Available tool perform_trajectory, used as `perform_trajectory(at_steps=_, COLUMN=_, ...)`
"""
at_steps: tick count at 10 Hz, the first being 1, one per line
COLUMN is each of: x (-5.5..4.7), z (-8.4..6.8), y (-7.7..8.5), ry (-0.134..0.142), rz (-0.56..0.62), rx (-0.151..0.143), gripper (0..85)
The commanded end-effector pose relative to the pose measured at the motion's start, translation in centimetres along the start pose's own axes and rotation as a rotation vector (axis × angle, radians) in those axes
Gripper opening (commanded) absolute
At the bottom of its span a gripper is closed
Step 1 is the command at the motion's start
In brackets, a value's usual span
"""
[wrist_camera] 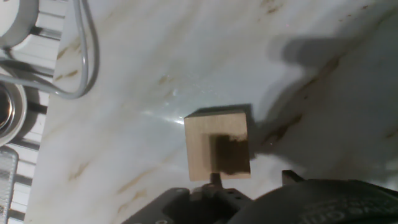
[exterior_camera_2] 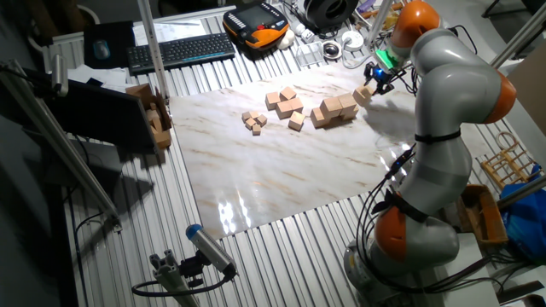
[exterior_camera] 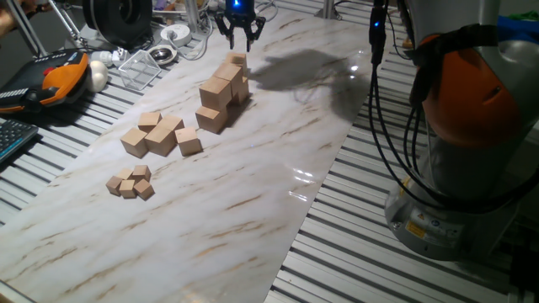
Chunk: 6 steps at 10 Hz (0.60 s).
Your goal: Stack the blocks into a pyramid shape
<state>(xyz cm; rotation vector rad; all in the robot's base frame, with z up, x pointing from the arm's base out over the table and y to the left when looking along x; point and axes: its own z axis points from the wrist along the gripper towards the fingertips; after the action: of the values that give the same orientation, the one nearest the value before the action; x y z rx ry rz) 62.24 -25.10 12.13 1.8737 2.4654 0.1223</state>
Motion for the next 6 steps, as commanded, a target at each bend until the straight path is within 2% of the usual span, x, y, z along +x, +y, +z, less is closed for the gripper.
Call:
perform_trajectory(at_steps=1, x=-0.1, z=0.1, y=0.1, ry=-0.001, rz=0.003, rx=0.007, gripper=85.0)
perform_trajectory(at_steps=4, x=-0.6, z=0.6, y=0.5, ry=-0.007, rz=-0.020, rx=0.020, gripper=85.0)
perform_trajectory(at_steps=6, x=-0.8, z=1.1, y=0.7, ry=-0.008, rz=-0.019, rx=0.018, gripper=85.0)
